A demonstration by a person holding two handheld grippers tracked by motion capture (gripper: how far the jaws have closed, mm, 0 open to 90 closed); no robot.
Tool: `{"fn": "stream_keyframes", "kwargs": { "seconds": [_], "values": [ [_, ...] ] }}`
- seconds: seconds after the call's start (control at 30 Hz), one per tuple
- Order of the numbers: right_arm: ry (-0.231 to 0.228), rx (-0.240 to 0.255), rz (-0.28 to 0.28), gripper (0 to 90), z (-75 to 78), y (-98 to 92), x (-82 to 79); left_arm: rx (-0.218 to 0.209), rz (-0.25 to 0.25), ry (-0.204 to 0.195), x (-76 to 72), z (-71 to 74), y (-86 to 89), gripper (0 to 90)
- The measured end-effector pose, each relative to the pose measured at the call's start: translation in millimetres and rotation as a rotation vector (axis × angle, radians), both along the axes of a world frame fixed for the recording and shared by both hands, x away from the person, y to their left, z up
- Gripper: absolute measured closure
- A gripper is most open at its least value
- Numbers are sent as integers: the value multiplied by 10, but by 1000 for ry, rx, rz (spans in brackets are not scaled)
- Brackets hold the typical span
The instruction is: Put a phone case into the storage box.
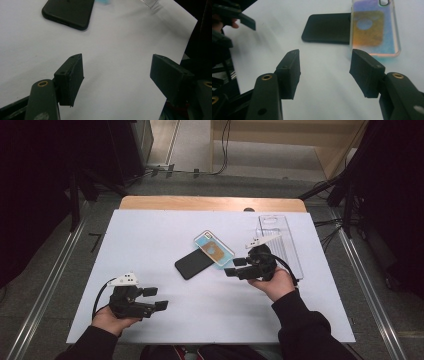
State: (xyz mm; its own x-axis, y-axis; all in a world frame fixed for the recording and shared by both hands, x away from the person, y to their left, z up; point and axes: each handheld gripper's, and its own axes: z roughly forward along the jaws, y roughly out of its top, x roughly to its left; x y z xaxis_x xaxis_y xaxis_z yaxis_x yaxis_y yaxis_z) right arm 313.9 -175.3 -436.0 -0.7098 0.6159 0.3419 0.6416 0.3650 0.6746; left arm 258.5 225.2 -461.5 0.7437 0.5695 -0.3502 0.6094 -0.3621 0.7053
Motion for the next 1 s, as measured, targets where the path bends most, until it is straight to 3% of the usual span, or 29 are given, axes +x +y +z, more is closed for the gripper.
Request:
{"fn": "stream_keyframes", "kwargs": {
  "seconds": [0.13, 0.23, 0.33, 0.67, 1.0],
  "values": [
    [-8, 9, -1, 341, -39, -114, -131, 0, -1, 2, 1, 0, -4, 269],
    [0, 48, -6, 280, -63, -204, -213, 1, -4, 3, 1, 2, -8, 269],
    [-12, 38, 24, 263, -76, -256, -304, 2, -4, 2, 2, 2, -11, 269],
    [-8, 53, 13, 223, -134, -475, -544, -28, 0, 7, 4, 4, -3, 267],
    [-5, 51, -10, 170, -219, -697, -718, -21, -4, -3, -3, 6, -25, 266]
  ]
}}
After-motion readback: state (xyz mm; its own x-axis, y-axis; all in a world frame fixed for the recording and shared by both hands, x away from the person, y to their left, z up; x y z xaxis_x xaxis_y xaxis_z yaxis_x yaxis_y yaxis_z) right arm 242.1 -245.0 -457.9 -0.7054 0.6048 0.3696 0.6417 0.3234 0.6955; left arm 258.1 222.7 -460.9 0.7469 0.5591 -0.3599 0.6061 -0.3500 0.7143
